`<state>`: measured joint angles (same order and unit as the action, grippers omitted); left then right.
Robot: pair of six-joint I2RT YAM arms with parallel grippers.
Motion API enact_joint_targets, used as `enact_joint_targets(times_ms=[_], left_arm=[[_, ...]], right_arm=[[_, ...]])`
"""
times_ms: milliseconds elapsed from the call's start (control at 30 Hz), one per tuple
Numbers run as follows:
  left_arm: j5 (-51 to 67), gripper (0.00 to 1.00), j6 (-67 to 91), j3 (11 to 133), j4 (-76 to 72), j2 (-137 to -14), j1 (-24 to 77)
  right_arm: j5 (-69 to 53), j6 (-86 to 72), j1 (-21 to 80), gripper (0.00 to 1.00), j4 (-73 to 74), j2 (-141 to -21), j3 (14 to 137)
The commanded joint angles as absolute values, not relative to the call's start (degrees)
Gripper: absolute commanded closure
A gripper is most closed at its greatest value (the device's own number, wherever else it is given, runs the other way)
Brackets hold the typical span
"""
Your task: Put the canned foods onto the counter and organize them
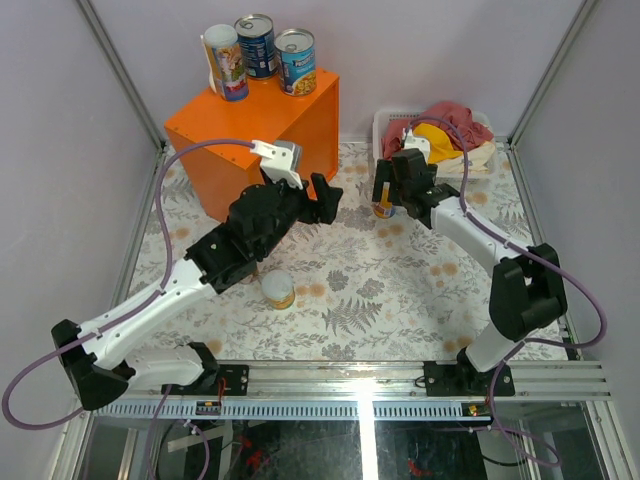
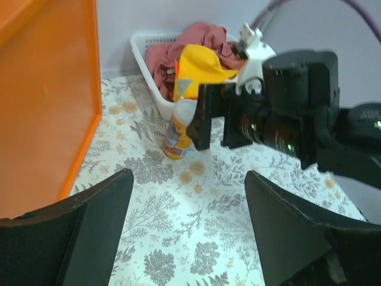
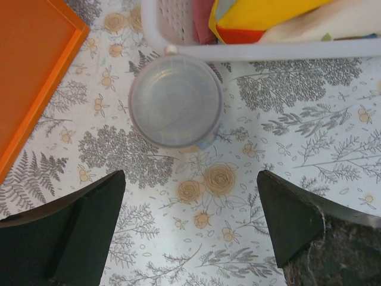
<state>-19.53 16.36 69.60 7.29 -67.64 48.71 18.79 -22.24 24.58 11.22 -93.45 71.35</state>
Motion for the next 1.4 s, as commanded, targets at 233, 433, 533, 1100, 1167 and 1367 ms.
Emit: enact_joint_targets(times_ms=[233, 433, 533, 1100, 1167, 1367], left_arm=[[-22.3, 0.25, 13.8, 62.5, 0.0, -65.4, 53.5], [-22.4, 0.25, 12.9, 60.2, -1.0, -65.2, 54.4], [-22.5, 0.25, 12.7, 58.5, -1.7, -64.8, 54.6], [-24.1, 0.25, 12.4, 49.9, -5.0, -62.1, 54.8], [-24.1, 0.24, 12.6, 48.3, -6.1, -61.6, 54.8], [-23.6, 0.23, 13.3, 43.9, -9.8, -60.3, 54.9]], right_arm=[[19.1, -19.9, 24.2, 0.0, 7.1, -101.0, 80.5], [19.3, -19.6, 24.2, 0.0, 6.7, -104.9, 83.7], [19.4, -19.5, 24.2, 0.0, 6.6, -106.6, 84.9], [17.0, -20.2, 24.9, 0.79, 7.4, -101.8, 80.8], [17.1, -20.4, 26.0, 0.8, 8.3, -99.9, 80.0], [18.5, -21.2, 30.7, 0.82, 12.4, -94.9, 78.4]])
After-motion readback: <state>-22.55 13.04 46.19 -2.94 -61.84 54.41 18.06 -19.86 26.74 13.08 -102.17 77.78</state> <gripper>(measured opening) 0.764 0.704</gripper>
